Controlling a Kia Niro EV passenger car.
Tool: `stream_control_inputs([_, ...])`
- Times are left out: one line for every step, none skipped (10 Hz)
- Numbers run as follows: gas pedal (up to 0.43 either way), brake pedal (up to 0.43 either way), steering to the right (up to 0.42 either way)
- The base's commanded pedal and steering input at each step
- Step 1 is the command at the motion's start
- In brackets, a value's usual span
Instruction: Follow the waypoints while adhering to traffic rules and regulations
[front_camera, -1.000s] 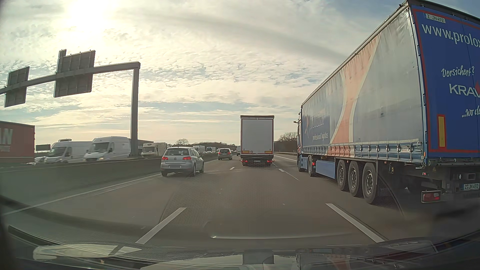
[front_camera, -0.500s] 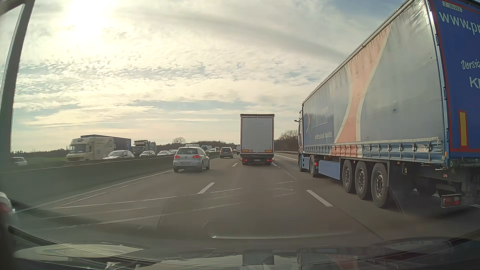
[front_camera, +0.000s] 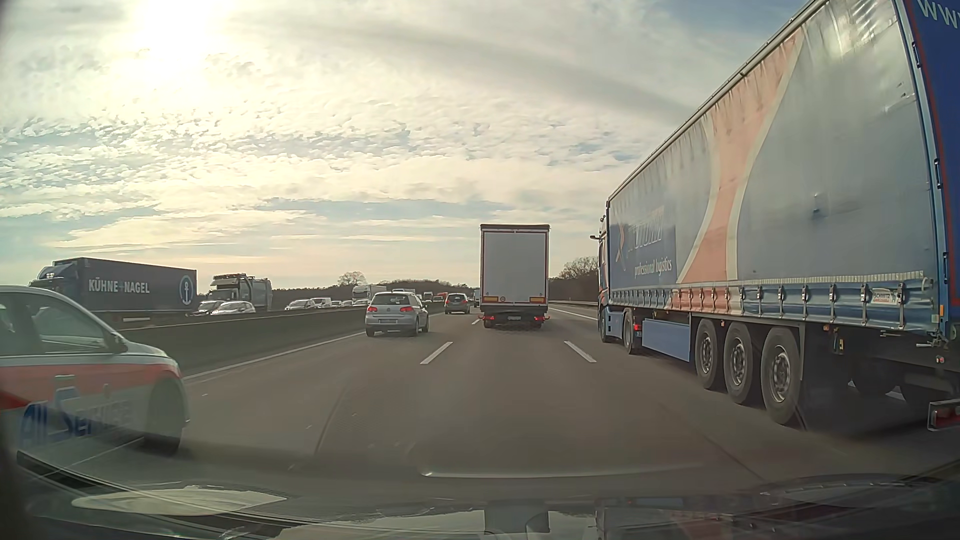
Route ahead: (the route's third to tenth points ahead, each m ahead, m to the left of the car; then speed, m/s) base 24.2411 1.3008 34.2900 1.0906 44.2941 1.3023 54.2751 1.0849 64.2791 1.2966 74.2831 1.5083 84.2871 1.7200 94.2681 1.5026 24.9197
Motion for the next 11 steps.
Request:
stream_control_inputs([0.157,0.000,-0.002])
stream_control_inputs([0.157,0.000,-0.002])
stream_control_inputs([0.157,0.000,-0.001])
stream_control_inputs([0.157,0.000,-0.002])
stream_control_inputs([0.157,0.000,-0.002])
stream_control_inputs([0.157,0.000,-0.002])
stream_control_inputs([0.157,0.000,-0.002])
stream_control_inputs([0.157,0.000,-0.002])
stream_control_inputs([0.157,0.000,-0.003])
stream_control_inputs([0.157,0.000,-0.004])
stream_control_inputs([0.157,0.000,-0.005])
